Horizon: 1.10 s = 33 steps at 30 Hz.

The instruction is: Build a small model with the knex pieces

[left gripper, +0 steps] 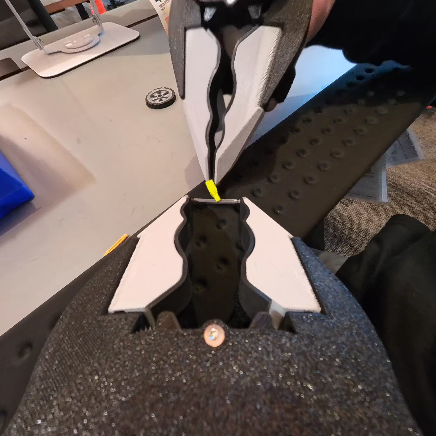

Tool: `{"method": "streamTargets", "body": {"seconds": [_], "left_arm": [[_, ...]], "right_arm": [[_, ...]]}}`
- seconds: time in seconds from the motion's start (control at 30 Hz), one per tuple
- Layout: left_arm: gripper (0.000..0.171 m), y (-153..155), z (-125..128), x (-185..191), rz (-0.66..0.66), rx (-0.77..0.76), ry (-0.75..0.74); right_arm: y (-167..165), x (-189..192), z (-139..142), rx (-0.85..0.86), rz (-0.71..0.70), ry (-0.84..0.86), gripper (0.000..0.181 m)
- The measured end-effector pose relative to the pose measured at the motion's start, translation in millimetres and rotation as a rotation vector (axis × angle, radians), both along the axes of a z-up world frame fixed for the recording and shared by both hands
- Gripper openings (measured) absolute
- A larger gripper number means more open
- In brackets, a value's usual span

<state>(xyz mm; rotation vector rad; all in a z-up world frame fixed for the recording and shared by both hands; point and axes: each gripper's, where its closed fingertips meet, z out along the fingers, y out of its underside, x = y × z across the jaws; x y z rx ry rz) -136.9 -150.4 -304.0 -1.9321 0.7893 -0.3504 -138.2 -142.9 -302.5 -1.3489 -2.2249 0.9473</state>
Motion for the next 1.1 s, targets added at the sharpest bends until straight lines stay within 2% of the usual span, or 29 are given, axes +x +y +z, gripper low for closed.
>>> {"method": "streamTargets", "body": {"seconds": [0.13,0.23,0.53,0.57,0.63,0.73,0.97,1.1], "left_arm": [[0.042,1,-1,0,0.002,-0.006,0.004],[0.042,0,-1,0,0.000,-0.013,0.005],[0.038,1,-2,0,0.004,-0.023,0.015],[0.042,1,-3,0,0.003,-0.027,0.015],[0.041,1,-3,0,0.006,-0.025,0.016],[0.041,1,-2,0,0.009,-0.024,0.011],[0.038,1,-1,0,0.003,-0.021,0.006],[0.041,1,-1,0,0.002,-0.023,0.014]], "right_arm": [[-4,-3,13,0.110,-0.004,0.014,0.000],[1,1,1,0.246,-0.027,-0.049,0.000],[-10,0,12,0.335,-0.014,-0.014,0.000],[-11,-1,12,0.357,-0.005,-0.019,0.000],[-23,-3,13,0.331,0.026,-0.024,0.000],[-19,-3,-2,0.418,0.030,-0.094,0.000],[-18,2,9,0.272,-0.033,-0.045,0.000],[-19,-3,15,0.304,-0.020,-0.013,0.000]]}}
